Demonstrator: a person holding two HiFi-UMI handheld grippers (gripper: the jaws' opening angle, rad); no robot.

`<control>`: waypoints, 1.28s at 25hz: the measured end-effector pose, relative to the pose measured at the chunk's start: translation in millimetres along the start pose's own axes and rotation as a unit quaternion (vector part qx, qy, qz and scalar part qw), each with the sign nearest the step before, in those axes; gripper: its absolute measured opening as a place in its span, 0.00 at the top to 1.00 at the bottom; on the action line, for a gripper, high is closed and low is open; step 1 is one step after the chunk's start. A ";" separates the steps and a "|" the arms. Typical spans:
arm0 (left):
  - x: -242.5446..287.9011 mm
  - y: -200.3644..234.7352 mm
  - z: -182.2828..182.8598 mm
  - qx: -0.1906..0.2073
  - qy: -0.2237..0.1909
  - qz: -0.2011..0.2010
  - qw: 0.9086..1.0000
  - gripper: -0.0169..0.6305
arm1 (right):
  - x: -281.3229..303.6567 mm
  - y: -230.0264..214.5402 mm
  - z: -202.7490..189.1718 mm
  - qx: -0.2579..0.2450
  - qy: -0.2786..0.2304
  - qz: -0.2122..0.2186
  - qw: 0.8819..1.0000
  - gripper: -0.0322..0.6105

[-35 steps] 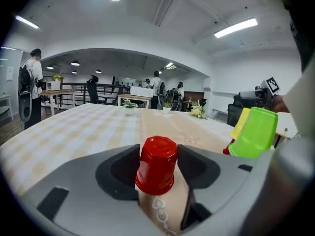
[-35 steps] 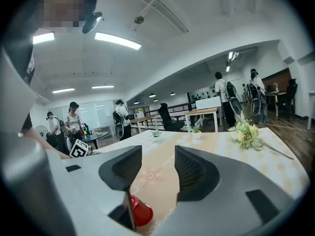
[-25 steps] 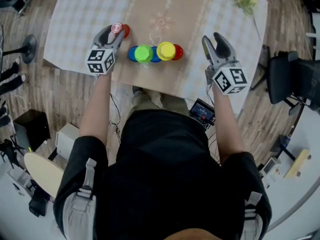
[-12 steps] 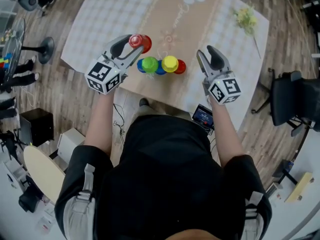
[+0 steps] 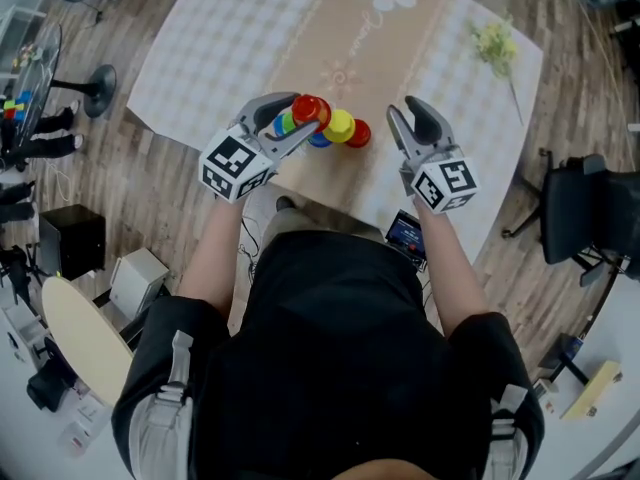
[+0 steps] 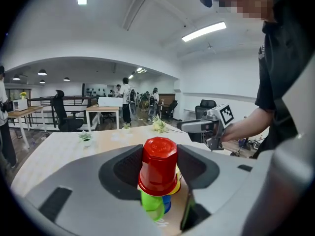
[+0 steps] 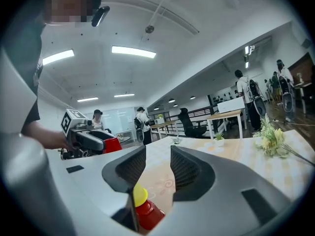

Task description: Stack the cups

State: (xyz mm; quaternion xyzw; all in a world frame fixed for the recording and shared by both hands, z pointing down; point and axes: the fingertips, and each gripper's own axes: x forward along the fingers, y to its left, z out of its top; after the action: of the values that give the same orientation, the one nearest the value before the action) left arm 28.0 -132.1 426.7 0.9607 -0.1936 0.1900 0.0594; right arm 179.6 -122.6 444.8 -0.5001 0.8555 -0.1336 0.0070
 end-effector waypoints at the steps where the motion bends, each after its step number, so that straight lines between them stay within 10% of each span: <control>1: 1.1 -0.5 -1.4 0.000 0.001 0.001 1.000 0.64 | -0.5 0.6 -1.7 0.001 0.001 0.001 1.000 0.69; 15: 6.5 -7.2 -11.0 0.012 0.007 0.011 1.000 0.63 | -8.3 3.6 -7.3 0.004 0.006 0.008 1.000 0.70; 23: -15.3 -2.3 9.9 -0.018 -0.061 0.018 0.998 0.62 | -6.7 7.0 4.7 0.013 -0.029 0.025 0.999 0.65; 29: -99.2 31.8 18.4 -0.078 -0.216 0.143 0.963 0.65 | -16.1 16.5 15.8 -0.019 -0.049 0.030 0.998 0.86; 32: -126.6 36.4 -4.8 -0.094 -0.229 0.200 0.948 0.70 | -28.5 9.4 14.0 -0.031 -0.053 -0.011 0.998 0.91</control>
State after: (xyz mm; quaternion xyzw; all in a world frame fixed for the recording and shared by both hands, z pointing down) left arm -96.0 -120.4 383.4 0.9100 -0.4070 -0.0457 0.0644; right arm 187.8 -96.9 425.6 -0.5163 0.8519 -0.0806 0.0356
